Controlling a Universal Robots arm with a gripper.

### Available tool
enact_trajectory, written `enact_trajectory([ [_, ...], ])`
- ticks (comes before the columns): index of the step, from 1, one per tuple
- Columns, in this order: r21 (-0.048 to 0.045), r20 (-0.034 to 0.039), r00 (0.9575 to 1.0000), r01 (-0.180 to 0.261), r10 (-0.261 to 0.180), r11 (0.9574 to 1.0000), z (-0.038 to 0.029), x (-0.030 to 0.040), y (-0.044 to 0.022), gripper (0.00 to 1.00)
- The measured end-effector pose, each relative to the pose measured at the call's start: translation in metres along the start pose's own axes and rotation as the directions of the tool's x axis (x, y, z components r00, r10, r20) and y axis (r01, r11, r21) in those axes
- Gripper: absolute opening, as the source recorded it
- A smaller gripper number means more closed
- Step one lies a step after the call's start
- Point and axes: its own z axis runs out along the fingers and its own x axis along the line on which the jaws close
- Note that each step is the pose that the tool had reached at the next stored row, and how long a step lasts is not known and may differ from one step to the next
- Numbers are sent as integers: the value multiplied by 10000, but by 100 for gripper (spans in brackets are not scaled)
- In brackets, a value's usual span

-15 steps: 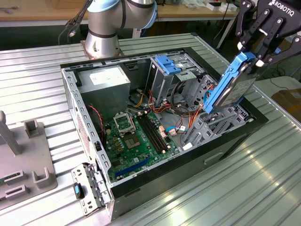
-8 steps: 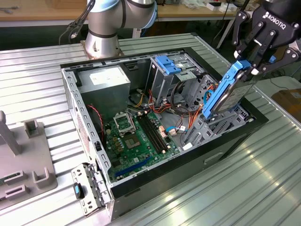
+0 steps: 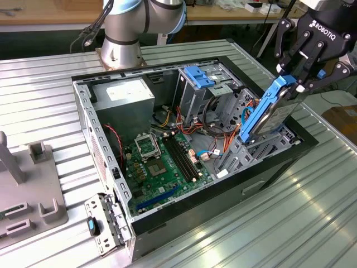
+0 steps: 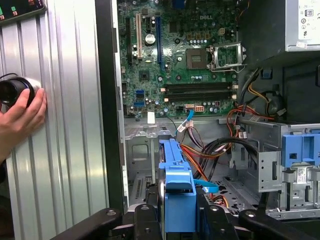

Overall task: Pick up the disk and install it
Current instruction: 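Insert the disk into the insertion slot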

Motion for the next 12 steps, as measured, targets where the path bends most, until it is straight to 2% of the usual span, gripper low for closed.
enact_trajectory([
  [4, 1, 1, 10000, -5, 5, 10000, 12, 1, 8, 37],
  [7, -7, 15, 9997, 257, -257, 9997, 16, 0, 9, 37],
  [9, -9, -16, 9995, 322, -322, 9995, 23, 2, 9, 37],
  [12, -9, -24, 9995, 324, -324, 9995, 29, 1, 10, 37],
])
